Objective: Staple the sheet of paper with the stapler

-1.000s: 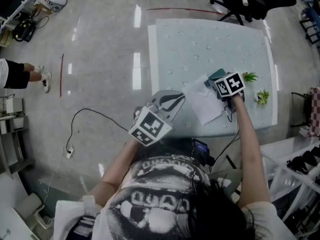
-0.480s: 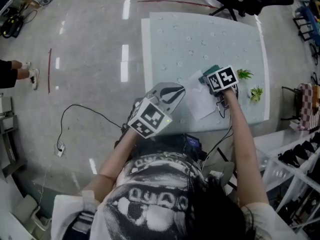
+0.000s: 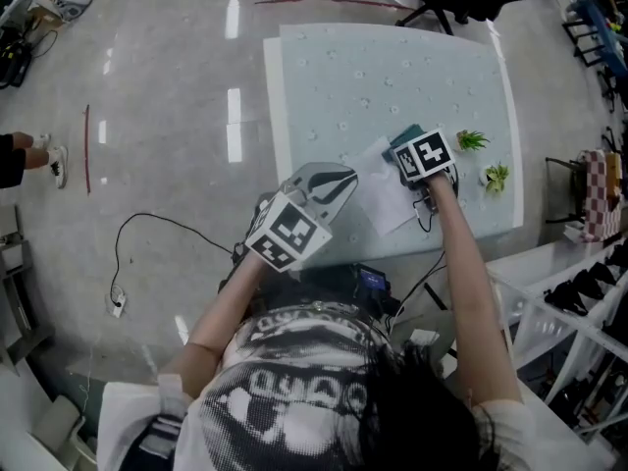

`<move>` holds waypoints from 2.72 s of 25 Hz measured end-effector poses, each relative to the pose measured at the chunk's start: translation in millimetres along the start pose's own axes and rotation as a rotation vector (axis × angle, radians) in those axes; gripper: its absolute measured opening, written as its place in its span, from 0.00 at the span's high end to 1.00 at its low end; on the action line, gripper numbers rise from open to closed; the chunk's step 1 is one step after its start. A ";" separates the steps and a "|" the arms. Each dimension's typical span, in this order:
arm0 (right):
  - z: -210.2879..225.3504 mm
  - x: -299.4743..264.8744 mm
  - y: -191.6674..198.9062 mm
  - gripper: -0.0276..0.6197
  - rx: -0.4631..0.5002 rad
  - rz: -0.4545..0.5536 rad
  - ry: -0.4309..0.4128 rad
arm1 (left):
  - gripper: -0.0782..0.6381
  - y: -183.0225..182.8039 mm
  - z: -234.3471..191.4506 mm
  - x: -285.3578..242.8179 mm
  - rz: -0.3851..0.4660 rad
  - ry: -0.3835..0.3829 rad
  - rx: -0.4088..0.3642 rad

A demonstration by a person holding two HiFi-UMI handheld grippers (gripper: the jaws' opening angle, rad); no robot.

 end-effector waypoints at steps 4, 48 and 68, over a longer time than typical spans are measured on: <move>1.8 -0.9 0.0 0.96 -0.014 0.000 -0.011 | 0.88 4.1 -4.7 4.1 -0.005 -0.008 0.003; -215.4 51.8 102.4 0.98 -0.529 0.792 0.239 | 0.88 45.1 22.5 128.0 -0.077 0.272 -0.155; -303.3 107.4 215.2 0.98 -0.485 1.054 0.235 | 0.88 57.6 140.1 148.9 -0.107 0.269 -0.203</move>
Point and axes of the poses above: the fingertips, and each gripper's own axes: x backward along the fingers, z to its right, y out of its underside, the point moved 8 cm from there along x, backward along the fingers, and after that the axes turned 2 degrees about -y, right-handed, at the moved point
